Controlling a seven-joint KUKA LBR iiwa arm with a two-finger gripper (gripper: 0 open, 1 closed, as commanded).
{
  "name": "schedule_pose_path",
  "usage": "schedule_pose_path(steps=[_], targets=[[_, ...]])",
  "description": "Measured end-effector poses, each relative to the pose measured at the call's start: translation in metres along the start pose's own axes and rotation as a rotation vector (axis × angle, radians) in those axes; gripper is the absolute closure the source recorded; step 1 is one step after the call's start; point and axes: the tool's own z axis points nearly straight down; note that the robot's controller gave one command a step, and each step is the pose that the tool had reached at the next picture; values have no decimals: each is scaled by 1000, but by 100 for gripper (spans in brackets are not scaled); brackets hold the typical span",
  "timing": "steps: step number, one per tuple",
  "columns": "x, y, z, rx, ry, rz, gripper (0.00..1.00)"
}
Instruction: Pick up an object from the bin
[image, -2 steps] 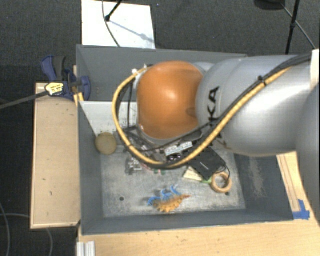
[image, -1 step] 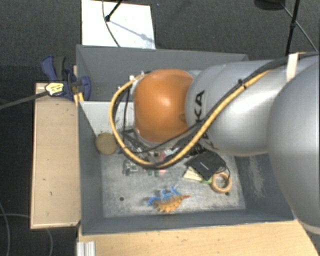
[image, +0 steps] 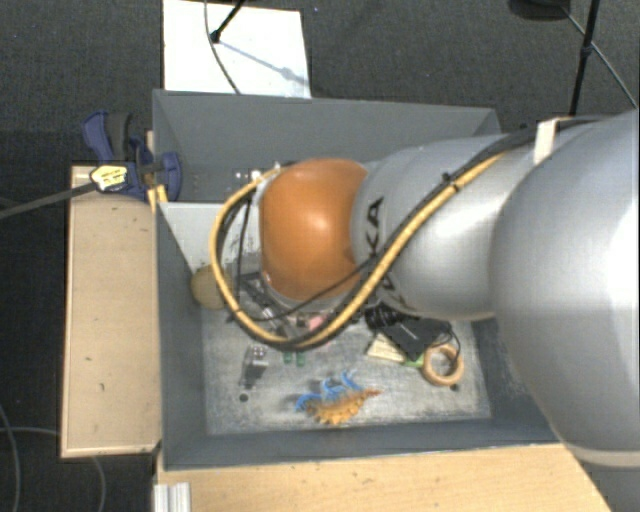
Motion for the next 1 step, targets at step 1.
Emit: schedule_pose_path(steps=[1], targets=[[2,1,-8,-1,-1,19,0]])
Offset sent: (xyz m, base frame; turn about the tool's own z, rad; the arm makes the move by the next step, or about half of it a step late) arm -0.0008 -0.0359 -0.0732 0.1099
